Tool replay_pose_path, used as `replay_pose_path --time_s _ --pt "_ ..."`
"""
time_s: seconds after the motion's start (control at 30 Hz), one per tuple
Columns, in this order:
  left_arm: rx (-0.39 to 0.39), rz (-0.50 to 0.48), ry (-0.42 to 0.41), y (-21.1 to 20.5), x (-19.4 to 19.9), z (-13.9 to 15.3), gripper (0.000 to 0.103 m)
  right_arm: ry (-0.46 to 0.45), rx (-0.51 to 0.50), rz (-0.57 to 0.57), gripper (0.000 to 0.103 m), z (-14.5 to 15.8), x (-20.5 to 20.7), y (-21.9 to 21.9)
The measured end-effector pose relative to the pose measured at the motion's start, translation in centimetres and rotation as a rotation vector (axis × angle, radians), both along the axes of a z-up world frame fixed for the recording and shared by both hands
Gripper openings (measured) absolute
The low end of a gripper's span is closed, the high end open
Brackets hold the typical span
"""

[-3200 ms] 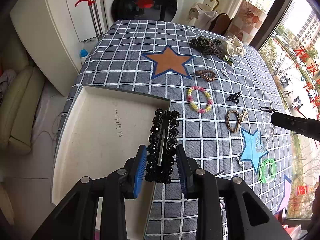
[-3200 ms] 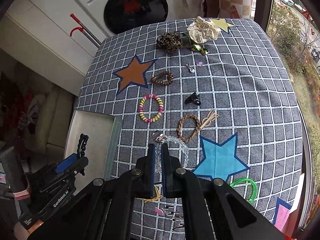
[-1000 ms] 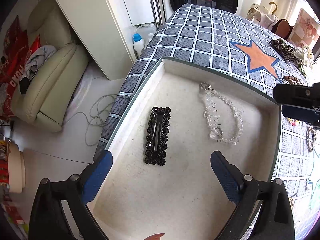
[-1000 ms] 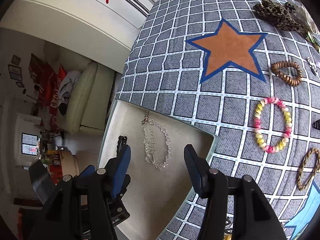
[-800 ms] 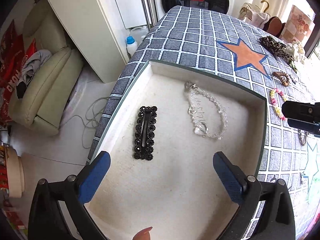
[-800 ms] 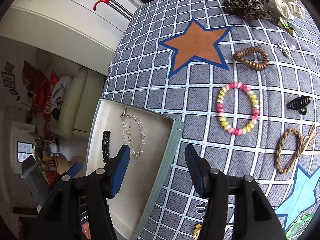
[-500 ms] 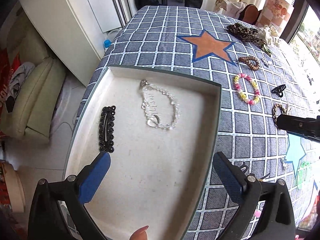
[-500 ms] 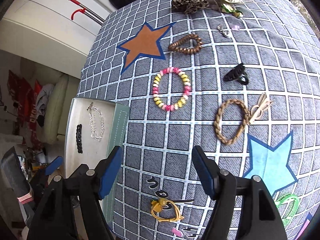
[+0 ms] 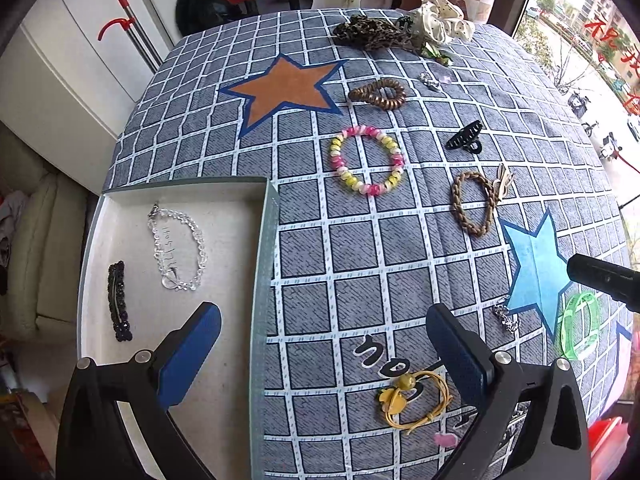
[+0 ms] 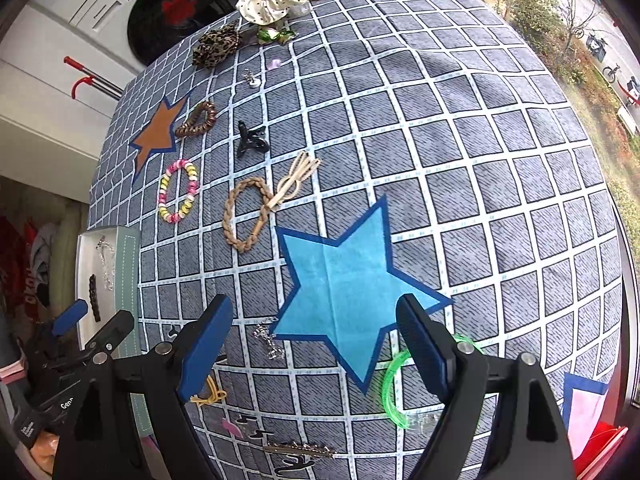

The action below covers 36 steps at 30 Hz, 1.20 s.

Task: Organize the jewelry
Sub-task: 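Withdraw both open tools from the tray back over the table, then grasp the green plastic bangle with the right tool while the left tool grasps the braided brown bracelet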

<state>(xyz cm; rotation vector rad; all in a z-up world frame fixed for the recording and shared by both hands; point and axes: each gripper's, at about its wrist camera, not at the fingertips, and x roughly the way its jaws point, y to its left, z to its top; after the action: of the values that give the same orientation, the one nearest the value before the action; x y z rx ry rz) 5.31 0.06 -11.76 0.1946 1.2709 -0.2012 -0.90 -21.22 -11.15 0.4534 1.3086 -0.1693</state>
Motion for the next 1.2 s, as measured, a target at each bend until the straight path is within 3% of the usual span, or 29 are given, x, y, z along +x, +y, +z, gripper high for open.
replay_pose_path --time_s 0.47,0.8,0.87,1.2 --pt "0.001 -0.067 0.052 -6.9 2.1 -2.6 0.103 0.135 -0.057 -0.172 0.086 -2.0 -6.9 -6.9" --pt "0.023 -0.086 0.055 -9.5 3.7 -4.4 0.103 0.175 -0.131 -0.124 0.086 -3.0 -7.9 -7.4" --pt "0.026 -0.090 0.063 -9.9 4.1 -4.8 0.095 0.177 -0.141 -0.115 0.086 -3.1 -7.6 -7.4" --pt "0.015 -0.109 0.055 -11.3 5.5 -5.2 0.092 0.190 -0.202 -0.055 0.086 -4.2 -7.4 -6.9"
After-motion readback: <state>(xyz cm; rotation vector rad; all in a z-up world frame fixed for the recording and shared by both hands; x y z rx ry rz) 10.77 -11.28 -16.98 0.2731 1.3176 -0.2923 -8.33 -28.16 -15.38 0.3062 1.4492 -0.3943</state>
